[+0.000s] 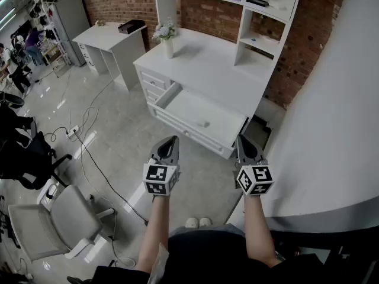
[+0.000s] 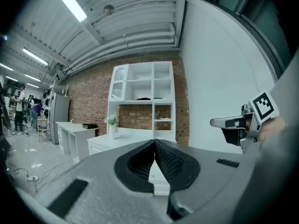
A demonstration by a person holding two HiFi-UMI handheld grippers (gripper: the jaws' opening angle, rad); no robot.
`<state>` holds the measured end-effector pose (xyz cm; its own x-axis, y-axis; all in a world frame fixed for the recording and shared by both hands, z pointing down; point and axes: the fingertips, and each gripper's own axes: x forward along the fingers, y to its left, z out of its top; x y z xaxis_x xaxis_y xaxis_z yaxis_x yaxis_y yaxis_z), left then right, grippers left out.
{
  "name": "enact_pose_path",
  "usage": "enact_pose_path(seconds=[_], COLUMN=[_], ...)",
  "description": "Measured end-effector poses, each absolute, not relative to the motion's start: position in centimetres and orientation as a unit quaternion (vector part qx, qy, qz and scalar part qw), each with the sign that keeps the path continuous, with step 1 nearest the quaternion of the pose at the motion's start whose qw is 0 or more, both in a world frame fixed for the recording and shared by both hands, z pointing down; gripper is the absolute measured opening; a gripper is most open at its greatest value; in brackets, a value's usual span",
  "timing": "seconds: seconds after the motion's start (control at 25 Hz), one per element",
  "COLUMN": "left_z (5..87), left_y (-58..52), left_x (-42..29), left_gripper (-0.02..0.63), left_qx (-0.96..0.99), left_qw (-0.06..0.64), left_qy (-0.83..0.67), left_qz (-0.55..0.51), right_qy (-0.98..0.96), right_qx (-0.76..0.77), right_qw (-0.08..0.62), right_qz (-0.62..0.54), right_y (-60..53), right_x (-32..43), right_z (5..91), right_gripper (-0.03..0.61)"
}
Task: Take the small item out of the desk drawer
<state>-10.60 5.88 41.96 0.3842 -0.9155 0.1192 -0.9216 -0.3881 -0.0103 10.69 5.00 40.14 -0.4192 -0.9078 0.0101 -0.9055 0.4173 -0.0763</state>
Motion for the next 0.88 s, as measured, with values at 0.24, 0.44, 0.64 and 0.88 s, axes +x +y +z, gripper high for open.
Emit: enact_pose_path(seconds=[0.24,0.44,0.64,0.88], left_z=[42.18,42.34,42.62,42.73], left_y=[5.87,5.77,5.67,5.68], left_x=[-10.59,-10.52,-10.27,-10.42], left_gripper=[0.009,0.009,0.009,0.009], left_qx=[0.831,0.831,0.831,0.831], left_qw=[0.033,0.036,0.038,0.04], left_qy=[-0.553,-0.552,-0.552,-0.552], left_qz=[0.054,0.053,0.054,0.057], right_qy=[0.841,0.841,0.839,0.838], right_qx=[-0.539,-0.54,-0.542,-0.543], right_qw=[0.018,0.019,0.024,0.028], right_qz=[-0.036,-0.037,-0.044,-0.053], right_y=[5.01,5.05,5.01,4.93], right_x=[10.75,10.77,11.15,11.17], right_z=[40.13,40.13,40.5,40.8], right_gripper=[-0.003,-0.003,-0.003,-0.002])
